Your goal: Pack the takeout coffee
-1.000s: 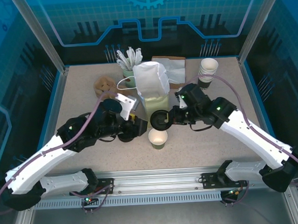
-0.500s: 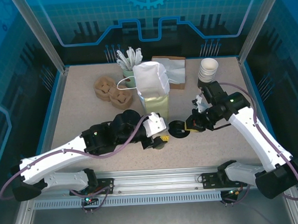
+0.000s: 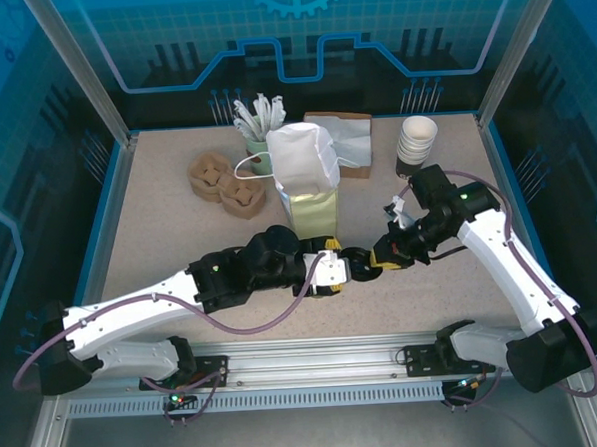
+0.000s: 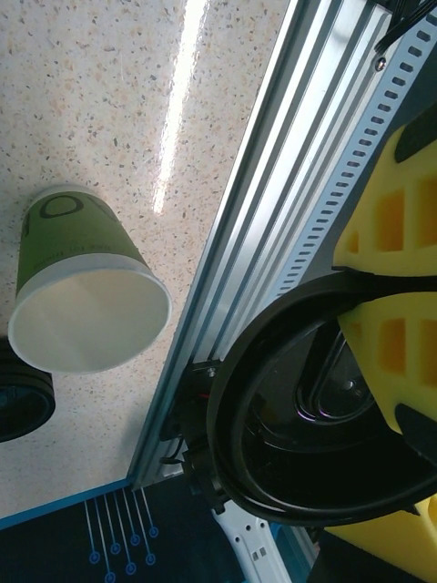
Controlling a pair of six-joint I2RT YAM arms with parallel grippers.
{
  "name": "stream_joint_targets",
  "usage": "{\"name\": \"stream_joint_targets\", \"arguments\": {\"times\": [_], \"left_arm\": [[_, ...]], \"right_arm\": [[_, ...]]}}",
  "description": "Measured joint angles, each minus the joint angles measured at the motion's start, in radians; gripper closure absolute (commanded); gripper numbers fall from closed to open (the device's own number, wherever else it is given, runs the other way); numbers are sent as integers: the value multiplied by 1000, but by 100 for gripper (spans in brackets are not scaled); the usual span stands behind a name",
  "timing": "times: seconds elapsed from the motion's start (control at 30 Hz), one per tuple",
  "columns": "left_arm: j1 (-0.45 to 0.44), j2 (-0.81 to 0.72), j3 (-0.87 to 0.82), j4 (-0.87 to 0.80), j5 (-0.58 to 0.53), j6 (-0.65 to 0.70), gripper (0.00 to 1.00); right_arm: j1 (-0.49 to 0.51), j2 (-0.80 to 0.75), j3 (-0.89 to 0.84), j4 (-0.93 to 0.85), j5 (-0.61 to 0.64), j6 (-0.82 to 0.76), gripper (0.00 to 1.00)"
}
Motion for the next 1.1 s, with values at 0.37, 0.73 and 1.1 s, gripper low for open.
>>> {"name": "stream_joint_targets", "arguments": {"times": [0.37,0.73,1.1], "left_arm": [[0,38,2,5,-3,61,57],[-12,83,76,-70,-17,122,58],[-42,108,100,-142,-52,201,68]], "right_arm": [[-5,0,-23,-2,-6,-11,100],[-6,0,-32,-3,2,-18,100],[-7,14,-32,-6,2,-29,100]]}}
